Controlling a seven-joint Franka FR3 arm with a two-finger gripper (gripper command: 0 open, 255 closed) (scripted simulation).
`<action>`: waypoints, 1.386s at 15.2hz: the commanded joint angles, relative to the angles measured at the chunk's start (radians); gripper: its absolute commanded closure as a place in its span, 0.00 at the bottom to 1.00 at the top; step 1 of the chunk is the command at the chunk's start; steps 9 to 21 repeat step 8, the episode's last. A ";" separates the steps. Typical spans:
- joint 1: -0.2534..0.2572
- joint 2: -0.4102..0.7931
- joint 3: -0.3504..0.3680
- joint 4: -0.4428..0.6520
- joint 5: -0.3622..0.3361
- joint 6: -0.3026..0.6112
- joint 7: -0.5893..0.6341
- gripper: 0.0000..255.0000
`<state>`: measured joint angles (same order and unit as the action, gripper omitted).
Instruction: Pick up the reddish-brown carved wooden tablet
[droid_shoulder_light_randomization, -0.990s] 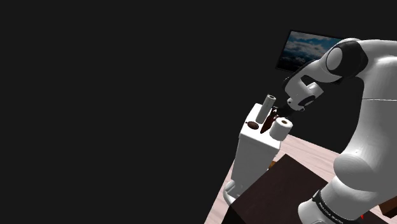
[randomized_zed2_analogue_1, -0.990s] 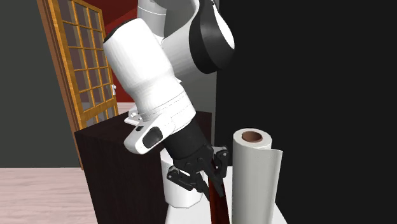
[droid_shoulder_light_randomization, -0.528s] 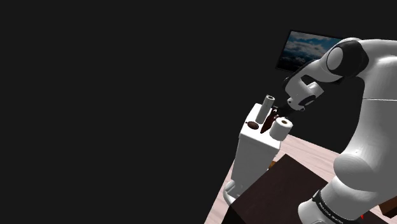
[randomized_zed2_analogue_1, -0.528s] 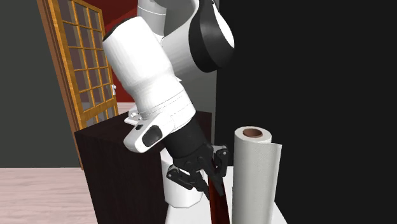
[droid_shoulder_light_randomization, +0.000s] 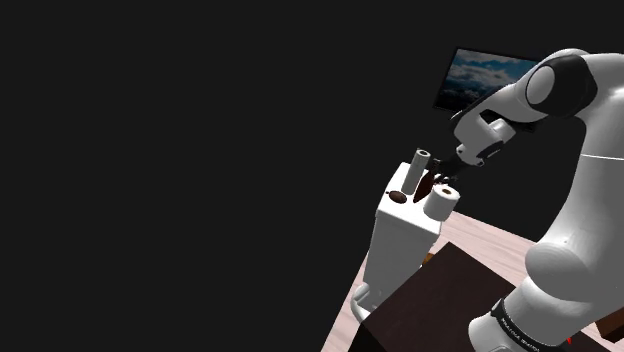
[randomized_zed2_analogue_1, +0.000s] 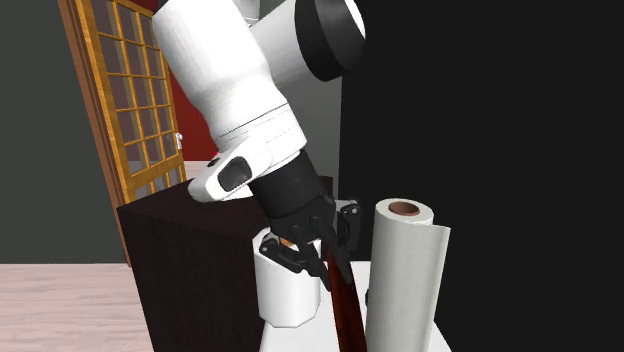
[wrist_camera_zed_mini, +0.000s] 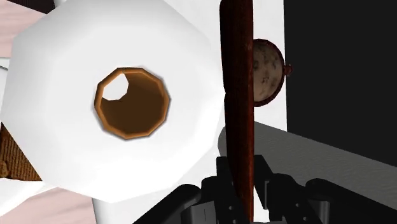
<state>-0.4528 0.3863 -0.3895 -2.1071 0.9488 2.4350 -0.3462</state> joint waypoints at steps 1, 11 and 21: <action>0.008 -0.022 -0.010 -0.002 -0.025 -0.010 0.025 1.00; 0.025 -0.077 -0.033 -0.006 -0.087 -0.039 0.083 1.00; 0.025 -0.077 -0.033 -0.006 -0.087 -0.039 0.083 1.00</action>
